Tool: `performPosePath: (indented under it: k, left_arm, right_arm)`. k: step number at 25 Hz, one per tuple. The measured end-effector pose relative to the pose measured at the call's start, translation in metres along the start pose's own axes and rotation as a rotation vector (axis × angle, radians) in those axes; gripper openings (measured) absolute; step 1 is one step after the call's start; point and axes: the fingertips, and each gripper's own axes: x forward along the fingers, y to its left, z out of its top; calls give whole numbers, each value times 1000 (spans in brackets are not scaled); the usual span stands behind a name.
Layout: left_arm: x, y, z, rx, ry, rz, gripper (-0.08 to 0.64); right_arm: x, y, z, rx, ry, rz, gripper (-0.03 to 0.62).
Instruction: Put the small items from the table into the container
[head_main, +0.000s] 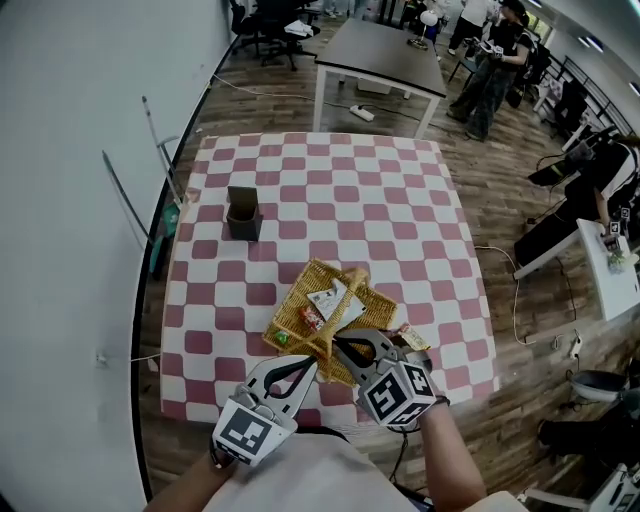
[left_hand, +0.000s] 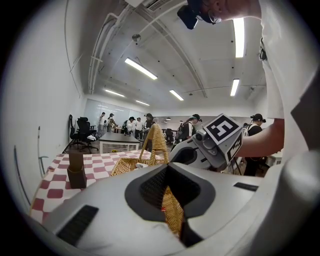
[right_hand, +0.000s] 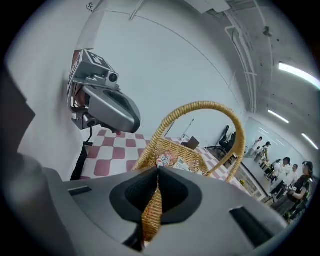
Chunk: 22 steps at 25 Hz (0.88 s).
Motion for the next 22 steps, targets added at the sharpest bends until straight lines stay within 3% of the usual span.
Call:
performPosePath:
  k: [9,13,22]
  left_arm:
    - [2,-2,2,13,2,-16,-9]
    - [-1,-4,0,18,3,-19,-9]
    - [-1,-6,1,19,4,-38,-9]
  right_arm:
    - [7,-2,-4,-43,48,-17,37]
    - [7,1,-6,-44,52,-30,90]
    - [0,-4,-13,-20,75,-49,138]
